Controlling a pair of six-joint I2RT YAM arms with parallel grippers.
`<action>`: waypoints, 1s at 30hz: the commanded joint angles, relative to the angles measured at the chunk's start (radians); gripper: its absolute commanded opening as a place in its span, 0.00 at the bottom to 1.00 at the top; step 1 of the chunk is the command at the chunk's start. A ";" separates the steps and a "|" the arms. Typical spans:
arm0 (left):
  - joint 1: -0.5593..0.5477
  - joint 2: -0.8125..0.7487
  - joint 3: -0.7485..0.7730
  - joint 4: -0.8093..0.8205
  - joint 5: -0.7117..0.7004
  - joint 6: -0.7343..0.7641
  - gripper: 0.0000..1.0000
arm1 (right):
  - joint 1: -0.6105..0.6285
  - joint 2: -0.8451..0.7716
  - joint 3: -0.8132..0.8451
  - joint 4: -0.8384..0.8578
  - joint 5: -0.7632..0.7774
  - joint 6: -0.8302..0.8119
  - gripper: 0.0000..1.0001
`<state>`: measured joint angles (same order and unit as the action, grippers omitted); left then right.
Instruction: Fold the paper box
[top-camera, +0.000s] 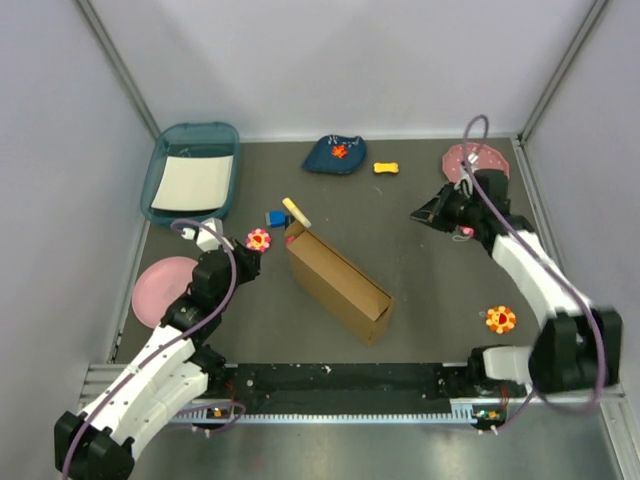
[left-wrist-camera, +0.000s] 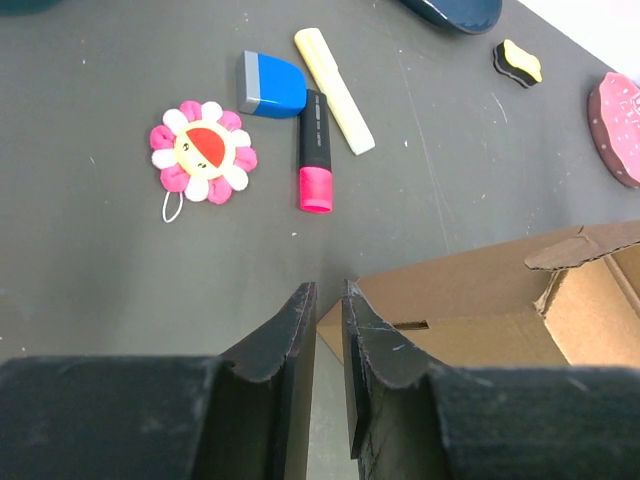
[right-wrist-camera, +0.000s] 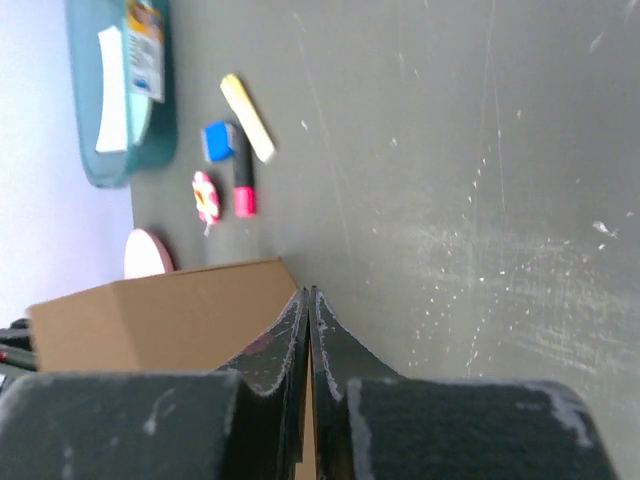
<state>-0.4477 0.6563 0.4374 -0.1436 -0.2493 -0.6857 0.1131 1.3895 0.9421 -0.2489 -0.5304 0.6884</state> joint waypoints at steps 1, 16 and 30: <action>-0.002 0.014 -0.019 0.048 -0.025 -0.014 0.21 | 0.042 -0.326 -0.095 -0.179 0.294 -0.020 0.00; -0.002 0.311 -0.006 0.344 -0.113 -0.060 0.21 | 0.229 -0.947 -0.595 -0.377 0.322 0.213 0.00; -0.002 0.534 -0.023 0.584 -0.051 -0.123 0.19 | 0.456 -0.933 -0.740 -0.020 0.236 0.419 0.00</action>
<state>-0.4477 1.1580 0.3985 0.3317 -0.3218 -0.7879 0.5121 0.3904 0.1879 -0.3973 -0.2996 1.0637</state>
